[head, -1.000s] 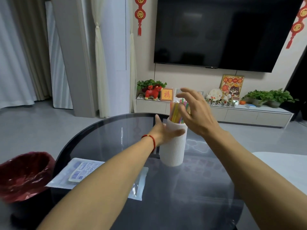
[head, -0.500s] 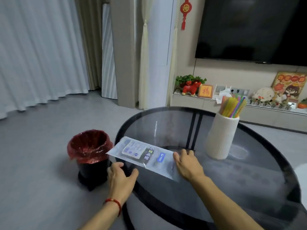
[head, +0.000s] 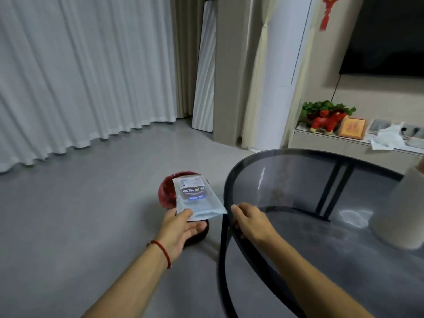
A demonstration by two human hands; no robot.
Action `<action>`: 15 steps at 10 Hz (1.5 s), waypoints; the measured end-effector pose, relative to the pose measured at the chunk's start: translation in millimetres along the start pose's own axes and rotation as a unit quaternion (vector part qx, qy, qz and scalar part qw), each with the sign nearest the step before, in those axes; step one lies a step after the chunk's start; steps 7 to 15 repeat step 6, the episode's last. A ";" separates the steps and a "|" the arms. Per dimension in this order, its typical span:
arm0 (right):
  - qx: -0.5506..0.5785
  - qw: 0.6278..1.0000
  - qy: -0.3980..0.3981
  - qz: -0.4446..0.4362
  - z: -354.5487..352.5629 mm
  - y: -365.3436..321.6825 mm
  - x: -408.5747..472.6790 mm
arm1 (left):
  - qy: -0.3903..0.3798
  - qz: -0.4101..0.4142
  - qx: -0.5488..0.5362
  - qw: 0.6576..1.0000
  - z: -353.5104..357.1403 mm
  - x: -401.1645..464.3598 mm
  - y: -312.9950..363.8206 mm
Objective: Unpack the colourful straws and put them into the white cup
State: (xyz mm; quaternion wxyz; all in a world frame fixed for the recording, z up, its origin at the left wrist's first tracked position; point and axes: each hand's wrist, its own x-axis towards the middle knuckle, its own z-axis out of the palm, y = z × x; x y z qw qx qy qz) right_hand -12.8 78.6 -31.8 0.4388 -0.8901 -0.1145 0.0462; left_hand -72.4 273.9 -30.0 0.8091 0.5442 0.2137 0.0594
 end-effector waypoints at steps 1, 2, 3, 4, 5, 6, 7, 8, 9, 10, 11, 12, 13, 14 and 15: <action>-0.076 0.995 0.007 -0.059 3.5 17.6 6.6 | 0.016 -0.048 0.001 0.999 -19.0 45.2 24.3; -0.100 0.992 -0.008 -0.076 5.7 36.2 6.7 | 0.008 -0.090 0.017 0.996 -24.9 85.7 39.8; -0.108 0.990 -0.015 -0.090 12.1 44.6 12.3 | 0.011 -0.109 0.039 0.993 -26.3 119.8 40.1; -0.111 0.988 -0.010 -0.106 13.7 45.9 11.2 | 0.030 -0.105 -0.008 0.994 -23.6 140.7 33.7; -0.109 0.988 -0.010 -0.106 10.7 45.2 12.1 | 0.048 -0.103 -0.074 0.991 -22.1 145.0 21.8; -0.078 0.993 -0.007 -0.090 5.4 42.3 7.4 | 0.070 -0.102 -0.075 0.989 -25.6 120.7 1.3; -0.078 0.993 -0.007 -0.090 5.4 42.3 7.4 | 0.070 -0.102 -0.075 0.989 -25.6 120.7 1.3; -0.078 0.993 -0.007 -0.090 5.4 42.3 7.4 | 0.070 -0.102 -0.075 0.989 -25.6 120.7 1.3; -0.078 0.993 -0.007 -0.090 5.4 42.3 7.4 | 0.070 -0.102 -0.075 0.989 -25.6 120.7 1.3; -0.078 0.993 -0.007 -0.090 5.4 42.3 7.4 | 0.070 -0.102 -0.075 0.989 -25.6 120.7 1.3; -0.078 0.993 -0.007 -0.090 5.4 42.3 7.4 | 0.070 -0.102 -0.075 0.989 -25.6 120.7 1.3; -0.078 0.993 -0.007 -0.090 5.4 42.3 7.4 | 0.070 -0.102 -0.075 0.989 -25.6 120.7 1.3; -0.078 0.993 -0.007 -0.090 5.4 42.3 7.4 | 0.070 -0.102 -0.075 0.989 -25.6 120.7 1.3; -0.078 0.993 -0.007 -0.090 5.4 42.3 7.4 | 0.070 -0.102 -0.075 0.989 -25.6 120.7 1.3; -0.078 0.993 -0.007 -0.090 5.4 42.3 7.4 | 0.070 -0.102 -0.075 0.989 -25.6 120.7 1.3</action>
